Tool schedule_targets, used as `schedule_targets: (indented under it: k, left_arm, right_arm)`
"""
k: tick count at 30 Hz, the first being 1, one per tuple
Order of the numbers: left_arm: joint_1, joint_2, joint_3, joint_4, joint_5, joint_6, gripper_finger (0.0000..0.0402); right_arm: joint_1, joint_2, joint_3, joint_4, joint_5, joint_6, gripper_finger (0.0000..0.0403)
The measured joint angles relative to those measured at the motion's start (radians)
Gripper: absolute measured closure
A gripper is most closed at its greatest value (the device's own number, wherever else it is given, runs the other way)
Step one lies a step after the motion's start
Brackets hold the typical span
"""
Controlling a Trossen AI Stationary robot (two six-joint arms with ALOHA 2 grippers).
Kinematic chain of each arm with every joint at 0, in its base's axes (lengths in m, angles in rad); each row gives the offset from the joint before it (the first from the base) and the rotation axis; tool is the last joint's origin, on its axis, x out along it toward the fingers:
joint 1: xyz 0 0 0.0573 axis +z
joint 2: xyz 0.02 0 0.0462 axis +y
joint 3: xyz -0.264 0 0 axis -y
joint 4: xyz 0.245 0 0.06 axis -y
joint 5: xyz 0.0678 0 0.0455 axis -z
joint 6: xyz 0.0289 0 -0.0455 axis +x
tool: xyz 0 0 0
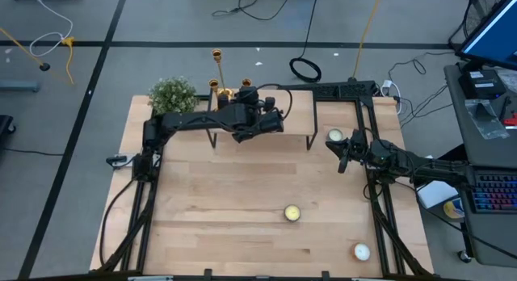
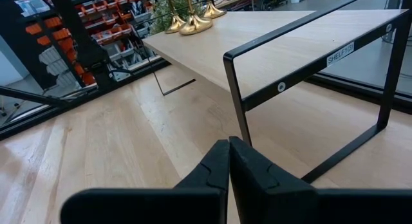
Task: Pick & Place candle stick holders
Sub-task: Put the gold candle holder on the shelf
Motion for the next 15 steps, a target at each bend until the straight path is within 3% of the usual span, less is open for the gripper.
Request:
schedule_targets:
  k: [6, 15]
  left_arm:
    - [0.004, 0.001, 0.000, -0.003, 0.049, -0.028, 0.0348]
    - [0.004, 0.003, -0.002, -0.002, 0.146, -0.023, 0.0378]
  right_arm:
    - [0.000, 0.000, 0.000, 0.000, 0.000, 0.000, 0.0399]
    - [0.000, 0.000, 0.000, 0.000, 0.000, 0.000, 0.0399]
